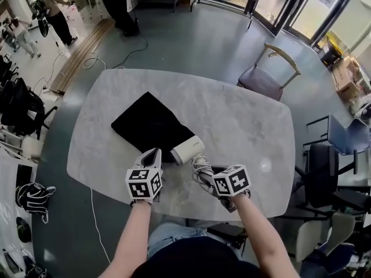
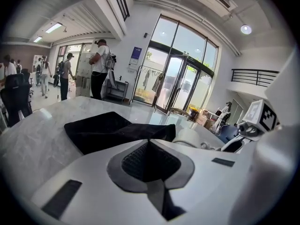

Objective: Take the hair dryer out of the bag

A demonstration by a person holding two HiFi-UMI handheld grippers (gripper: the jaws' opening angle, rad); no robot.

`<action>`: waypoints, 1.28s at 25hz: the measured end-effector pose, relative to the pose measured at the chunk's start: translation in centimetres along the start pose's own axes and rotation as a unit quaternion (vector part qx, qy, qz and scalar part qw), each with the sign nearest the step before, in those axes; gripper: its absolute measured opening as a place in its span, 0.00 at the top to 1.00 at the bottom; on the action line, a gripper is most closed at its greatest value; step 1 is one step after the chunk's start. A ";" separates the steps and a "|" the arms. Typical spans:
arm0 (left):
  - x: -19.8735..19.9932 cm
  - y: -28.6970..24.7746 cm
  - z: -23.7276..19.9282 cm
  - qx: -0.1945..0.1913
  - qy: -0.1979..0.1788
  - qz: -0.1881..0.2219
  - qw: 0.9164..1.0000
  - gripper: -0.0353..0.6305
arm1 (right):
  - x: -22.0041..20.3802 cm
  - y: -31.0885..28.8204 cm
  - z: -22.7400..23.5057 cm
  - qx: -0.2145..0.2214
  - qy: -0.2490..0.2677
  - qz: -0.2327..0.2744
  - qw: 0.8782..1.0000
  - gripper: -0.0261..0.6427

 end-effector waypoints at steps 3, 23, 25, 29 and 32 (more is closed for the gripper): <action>-0.2 -0.1 0.2 0.003 0.007 0.000 1.000 0.91 | -1.0 1.9 0.8 -0.017 0.001 0.013 1.000 0.66; 0.1 2.5 5.1 -0.003 -0.016 0.038 0.999 0.68 | -3.3 10.5 4.2 -0.130 -0.043 0.164 0.977 0.66; 0.6 3.0 5.4 -0.004 -0.021 0.052 0.998 0.69 | -3.1 10.9 4.2 -0.134 -0.041 0.179 0.974 0.66; 2.3 3.8 5.1 -0.007 -0.039 0.075 0.996 0.71 | -1.8 11.9 4.1 -0.163 -0.030 0.206 0.964 0.66; 4.0 4.0 4.8 -0.010 -0.047 0.092 0.995 0.73 | -0.6 12.7 4.2 -0.186 -0.025 0.228 0.955 0.66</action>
Point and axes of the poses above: the fingertips, and each gripper's own axes: y backward along the fingers, z to its right, x out of its top, the point moved 7 cm from there along y, backward along the fingers, and after that the axes turned 12 degrees about y, right-handed, at the moved point
